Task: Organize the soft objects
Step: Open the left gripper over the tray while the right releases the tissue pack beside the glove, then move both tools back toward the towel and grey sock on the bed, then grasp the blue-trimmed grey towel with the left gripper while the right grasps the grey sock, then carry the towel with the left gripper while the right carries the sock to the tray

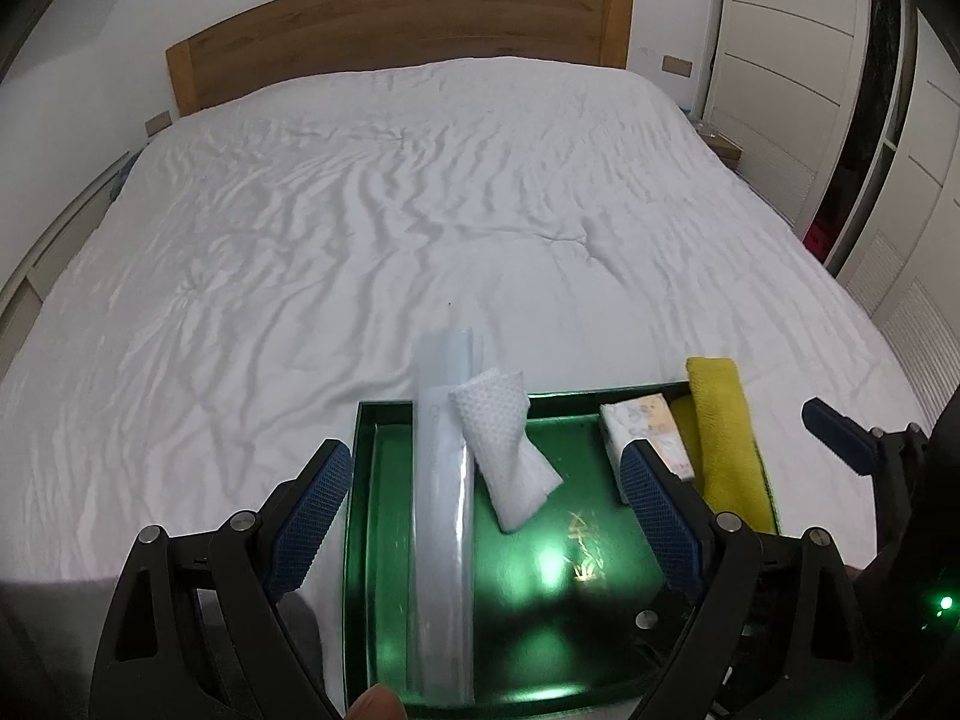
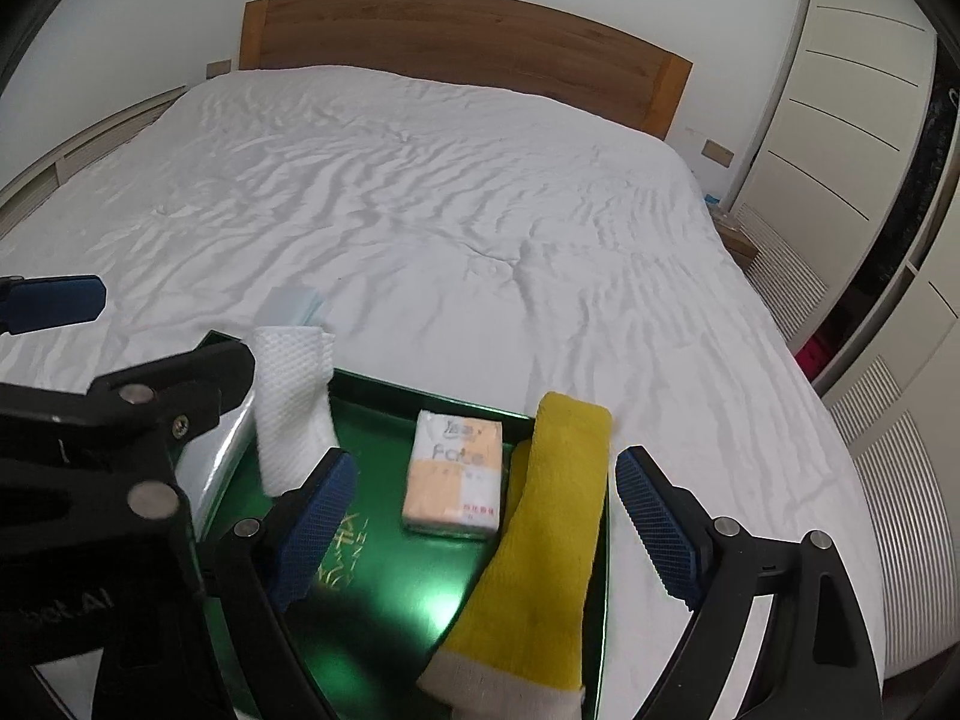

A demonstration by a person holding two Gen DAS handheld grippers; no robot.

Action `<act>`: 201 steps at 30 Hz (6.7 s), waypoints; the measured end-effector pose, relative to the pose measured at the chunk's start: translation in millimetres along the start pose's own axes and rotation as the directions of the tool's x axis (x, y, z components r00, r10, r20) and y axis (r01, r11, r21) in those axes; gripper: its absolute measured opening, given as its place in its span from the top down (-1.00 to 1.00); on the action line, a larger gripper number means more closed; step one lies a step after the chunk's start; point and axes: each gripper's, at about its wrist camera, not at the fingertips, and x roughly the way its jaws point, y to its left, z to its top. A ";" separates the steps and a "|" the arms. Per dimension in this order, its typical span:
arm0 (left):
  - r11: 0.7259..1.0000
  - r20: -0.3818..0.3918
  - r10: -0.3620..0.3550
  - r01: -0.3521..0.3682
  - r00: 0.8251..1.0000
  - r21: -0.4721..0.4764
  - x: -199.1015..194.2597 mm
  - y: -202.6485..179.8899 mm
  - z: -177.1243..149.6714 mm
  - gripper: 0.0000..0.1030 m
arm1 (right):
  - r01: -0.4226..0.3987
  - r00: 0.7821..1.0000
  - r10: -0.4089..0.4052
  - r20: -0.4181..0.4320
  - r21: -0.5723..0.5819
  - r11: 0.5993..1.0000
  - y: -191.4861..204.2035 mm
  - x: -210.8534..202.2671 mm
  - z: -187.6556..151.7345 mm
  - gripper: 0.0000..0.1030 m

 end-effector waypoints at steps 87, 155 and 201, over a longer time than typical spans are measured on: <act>0.999 -0.300 -0.003 0.015 0.954 0.038 -212.8 475.7 -283.6 -0.71 | -0.373 0.864 0.407 -0.297 0.166 0.913 419.9 -278.4 -119.5 -0.97; 0.998 -0.381 -0.059 0.067 0.923 0.008 -149.8 478.4 -315.6 -0.45 | -0.317 0.884 0.326 -0.336 0.083 0.945 475.5 -151.5 -107.8 -0.04; 0.993 -0.297 -0.065 0.090 0.953 0.072 -170.4 367.9 -226.6 0.44 | -0.444 0.860 0.473 -0.194 0.174 0.879 333.1 -263.1 -124.9 0.50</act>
